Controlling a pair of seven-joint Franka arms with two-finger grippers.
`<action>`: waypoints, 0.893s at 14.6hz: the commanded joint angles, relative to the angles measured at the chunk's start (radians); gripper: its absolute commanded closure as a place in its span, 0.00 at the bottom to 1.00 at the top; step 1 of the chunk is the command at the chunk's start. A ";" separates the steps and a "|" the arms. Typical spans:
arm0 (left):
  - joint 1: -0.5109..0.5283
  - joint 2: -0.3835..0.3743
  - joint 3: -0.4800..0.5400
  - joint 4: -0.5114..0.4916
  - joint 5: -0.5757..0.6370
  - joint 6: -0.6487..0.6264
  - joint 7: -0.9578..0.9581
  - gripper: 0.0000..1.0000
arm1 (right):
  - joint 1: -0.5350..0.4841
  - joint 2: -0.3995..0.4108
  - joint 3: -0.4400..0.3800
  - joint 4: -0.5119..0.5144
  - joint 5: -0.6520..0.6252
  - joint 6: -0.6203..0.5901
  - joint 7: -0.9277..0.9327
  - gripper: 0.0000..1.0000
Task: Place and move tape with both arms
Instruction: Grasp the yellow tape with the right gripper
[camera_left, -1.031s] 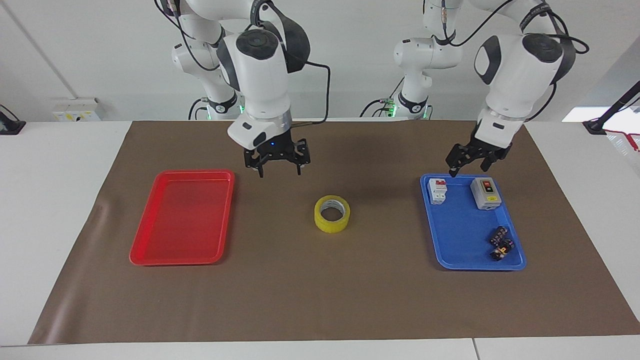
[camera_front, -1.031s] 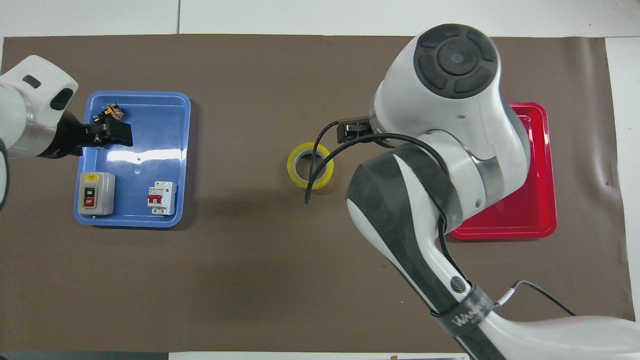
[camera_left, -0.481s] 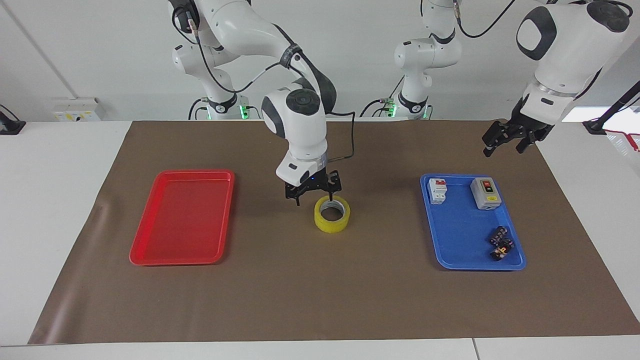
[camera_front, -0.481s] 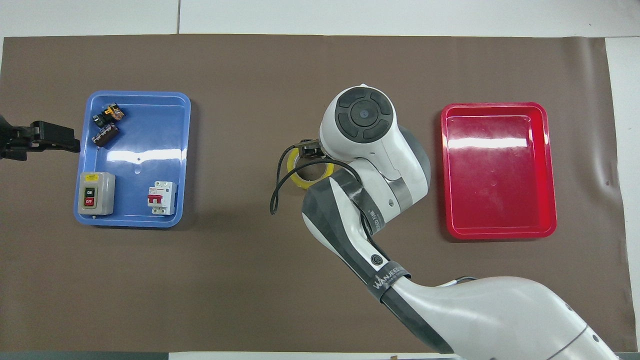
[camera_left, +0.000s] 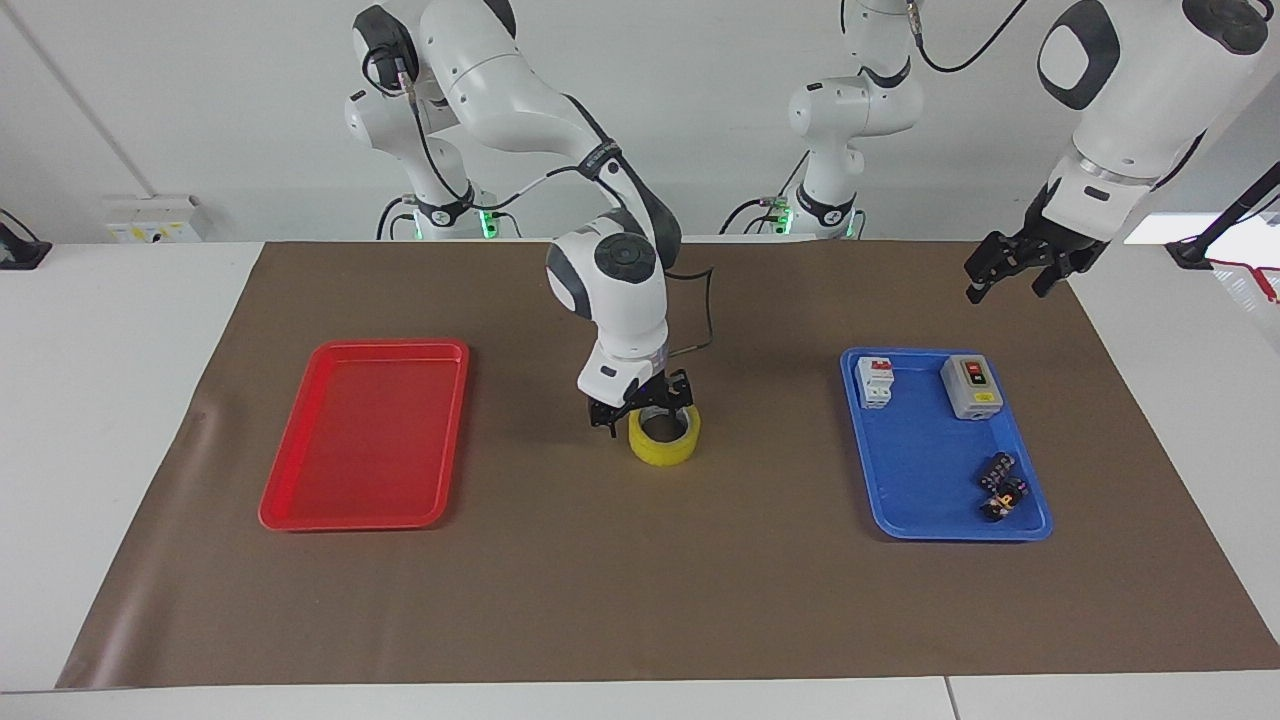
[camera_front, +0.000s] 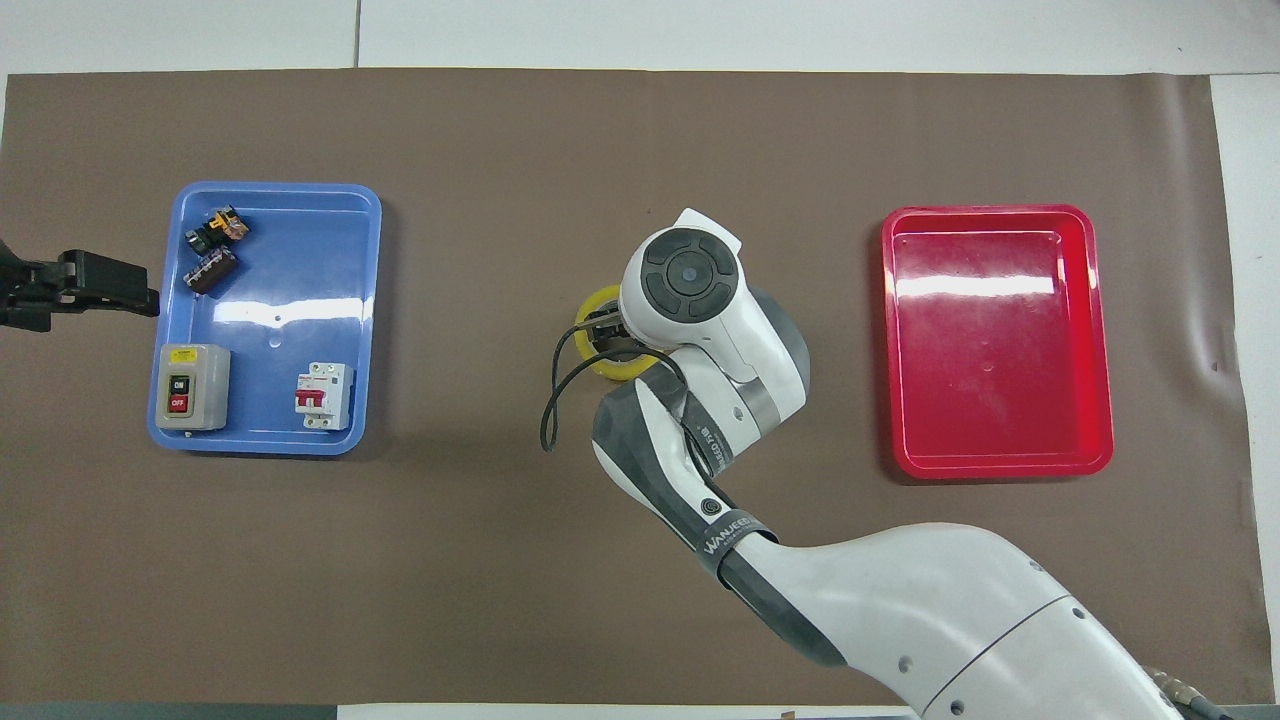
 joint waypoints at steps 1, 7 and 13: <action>-0.005 -0.020 -0.005 0.003 -0.024 -0.045 0.019 0.00 | -0.013 -0.038 0.001 -0.065 0.000 0.033 -0.082 0.00; -0.013 -0.014 -0.006 0.013 -0.021 -0.045 0.018 0.00 | -0.018 -0.025 0.001 -0.080 0.000 0.088 -0.092 0.22; -0.014 -0.011 -0.006 0.015 -0.014 -0.037 0.019 0.00 | -0.012 -0.009 0.001 -0.100 0.001 0.137 -0.087 0.38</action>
